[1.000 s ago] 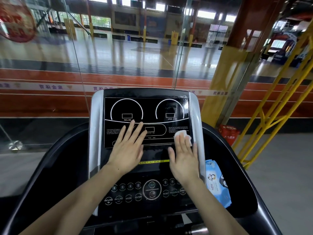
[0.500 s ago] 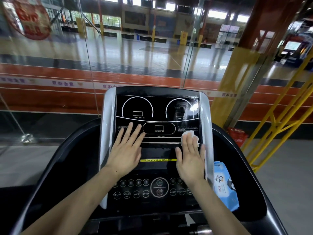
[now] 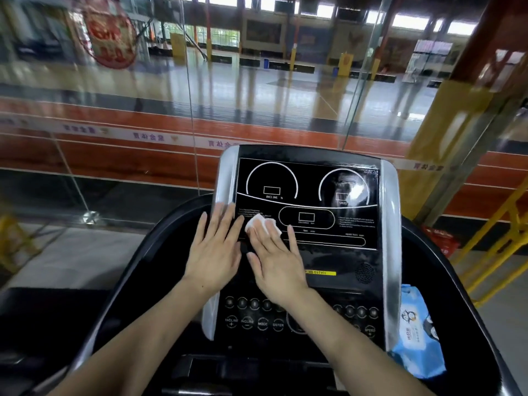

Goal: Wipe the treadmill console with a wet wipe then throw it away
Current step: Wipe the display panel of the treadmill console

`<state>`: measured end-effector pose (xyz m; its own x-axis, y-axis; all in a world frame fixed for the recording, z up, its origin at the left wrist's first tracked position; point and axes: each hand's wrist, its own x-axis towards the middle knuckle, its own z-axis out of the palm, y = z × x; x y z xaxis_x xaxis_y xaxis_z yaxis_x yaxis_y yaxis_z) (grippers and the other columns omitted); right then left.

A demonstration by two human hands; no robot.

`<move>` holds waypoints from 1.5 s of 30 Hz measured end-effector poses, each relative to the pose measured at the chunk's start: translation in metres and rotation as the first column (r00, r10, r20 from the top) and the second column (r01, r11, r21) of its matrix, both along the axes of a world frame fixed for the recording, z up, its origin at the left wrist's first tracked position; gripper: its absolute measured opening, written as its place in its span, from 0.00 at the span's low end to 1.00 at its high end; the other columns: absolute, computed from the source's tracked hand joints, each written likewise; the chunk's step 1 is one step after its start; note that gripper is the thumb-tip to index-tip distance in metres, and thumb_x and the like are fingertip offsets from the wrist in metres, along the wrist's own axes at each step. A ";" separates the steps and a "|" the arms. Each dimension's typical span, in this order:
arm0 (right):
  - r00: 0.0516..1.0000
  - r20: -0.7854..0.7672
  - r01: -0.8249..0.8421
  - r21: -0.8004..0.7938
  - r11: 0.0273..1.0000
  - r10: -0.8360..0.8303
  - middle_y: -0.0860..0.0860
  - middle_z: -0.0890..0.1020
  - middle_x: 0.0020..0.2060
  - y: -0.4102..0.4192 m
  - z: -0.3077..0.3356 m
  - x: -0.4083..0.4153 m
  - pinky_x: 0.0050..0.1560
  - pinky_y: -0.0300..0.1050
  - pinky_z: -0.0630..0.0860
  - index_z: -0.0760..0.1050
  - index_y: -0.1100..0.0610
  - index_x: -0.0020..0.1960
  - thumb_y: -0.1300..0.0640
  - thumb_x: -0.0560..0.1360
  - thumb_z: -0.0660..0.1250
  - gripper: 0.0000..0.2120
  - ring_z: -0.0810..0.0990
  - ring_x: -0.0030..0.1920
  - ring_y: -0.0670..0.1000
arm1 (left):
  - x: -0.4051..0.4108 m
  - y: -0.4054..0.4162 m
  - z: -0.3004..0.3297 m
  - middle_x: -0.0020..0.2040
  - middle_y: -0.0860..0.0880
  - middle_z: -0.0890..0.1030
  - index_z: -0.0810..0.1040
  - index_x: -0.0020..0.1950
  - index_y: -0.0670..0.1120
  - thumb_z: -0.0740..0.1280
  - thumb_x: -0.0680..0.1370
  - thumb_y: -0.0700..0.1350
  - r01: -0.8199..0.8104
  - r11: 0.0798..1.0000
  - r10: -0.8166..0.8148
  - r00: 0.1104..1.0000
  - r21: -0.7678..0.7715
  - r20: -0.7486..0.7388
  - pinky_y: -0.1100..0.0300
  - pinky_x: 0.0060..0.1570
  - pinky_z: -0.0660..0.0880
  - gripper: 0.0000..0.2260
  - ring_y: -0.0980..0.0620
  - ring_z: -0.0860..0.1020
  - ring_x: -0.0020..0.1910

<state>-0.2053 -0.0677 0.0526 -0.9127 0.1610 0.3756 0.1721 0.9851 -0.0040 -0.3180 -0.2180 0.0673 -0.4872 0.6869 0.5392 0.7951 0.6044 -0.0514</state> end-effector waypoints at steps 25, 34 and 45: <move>0.989 0.021 -0.145 0.154 0.977 0.143 0.47 0.56 0.85 0.009 0.030 -0.024 0.83 0.64 0.42 0.56 0.51 0.85 0.45 0.86 0.48 0.28 0.50 0.85 0.50 | -0.015 -0.015 0.009 0.86 0.45 0.51 0.60 0.83 0.45 0.59 0.81 0.45 -0.063 0.996 0.065 0.998 -0.065 0.023 0.37 0.82 0.49 0.29 0.40 0.46 0.85; 0.996 -0.049 0.078 0.051 0.996 -0.075 0.43 0.53 0.85 0.059 -0.006 0.054 0.83 0.66 0.44 0.53 0.47 0.85 0.45 0.88 0.48 0.26 0.46 0.85 0.45 | 0.002 0.028 0.020 0.85 0.43 0.57 0.66 0.80 0.45 0.64 0.80 0.44 0.069 0.998 -0.069 0.998 -0.008 -0.001 0.37 0.81 0.51 0.28 0.39 0.49 0.84; 0.892 -0.215 0.367 -0.167 0.915 -0.397 0.46 0.60 0.83 0.114 0.029 0.056 0.84 0.62 0.45 0.59 0.47 0.84 0.45 0.87 0.44 0.26 0.54 0.84 0.49 | 0.014 0.061 0.028 0.86 0.45 0.51 0.61 0.83 0.47 0.62 0.81 0.44 0.146 0.989 -0.146 0.989 -0.005 0.035 0.38 0.82 0.47 0.29 0.41 0.43 0.85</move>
